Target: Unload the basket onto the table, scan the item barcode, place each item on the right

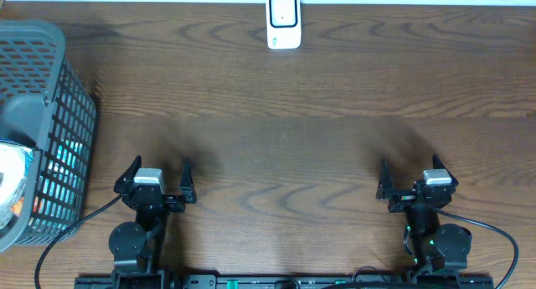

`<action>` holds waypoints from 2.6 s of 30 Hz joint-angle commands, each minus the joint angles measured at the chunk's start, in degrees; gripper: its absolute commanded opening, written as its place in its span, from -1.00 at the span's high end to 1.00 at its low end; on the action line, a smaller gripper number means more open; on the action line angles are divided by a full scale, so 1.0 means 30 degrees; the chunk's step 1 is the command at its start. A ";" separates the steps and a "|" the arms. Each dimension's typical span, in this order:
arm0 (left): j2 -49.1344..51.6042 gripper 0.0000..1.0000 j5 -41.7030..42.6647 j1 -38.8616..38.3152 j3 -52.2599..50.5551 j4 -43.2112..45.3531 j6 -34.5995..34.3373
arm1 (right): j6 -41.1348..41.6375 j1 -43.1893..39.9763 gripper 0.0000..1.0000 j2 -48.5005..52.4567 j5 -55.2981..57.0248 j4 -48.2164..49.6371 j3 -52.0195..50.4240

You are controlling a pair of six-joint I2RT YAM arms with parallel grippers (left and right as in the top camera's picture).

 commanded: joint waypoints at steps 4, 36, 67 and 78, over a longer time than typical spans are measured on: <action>-0.0138 -0.95 -0.0022 -0.0080 -0.0357 -0.0634 -0.0160 | -0.0277 0.0262 -0.99 -0.0080 -0.0117 -0.0080 -0.0015; -0.0138 -0.95 -0.0022 -0.0080 -0.0357 -0.0634 -0.0160 | -0.0277 0.0262 -0.99 -0.0080 -0.0124 -0.0080 -0.0015; -0.0138 -0.95 0.3774 -0.0073 -0.0313 0.7380 -0.1661 | -0.0277 0.0262 -0.99 -0.0080 -0.0124 -0.0080 -0.0015; 0.3840 -0.95 0.3541 -0.0058 0.6907 0.4255 -0.1770 | -0.0277 0.0262 -0.99 -0.0080 -0.0124 -0.0080 -0.0015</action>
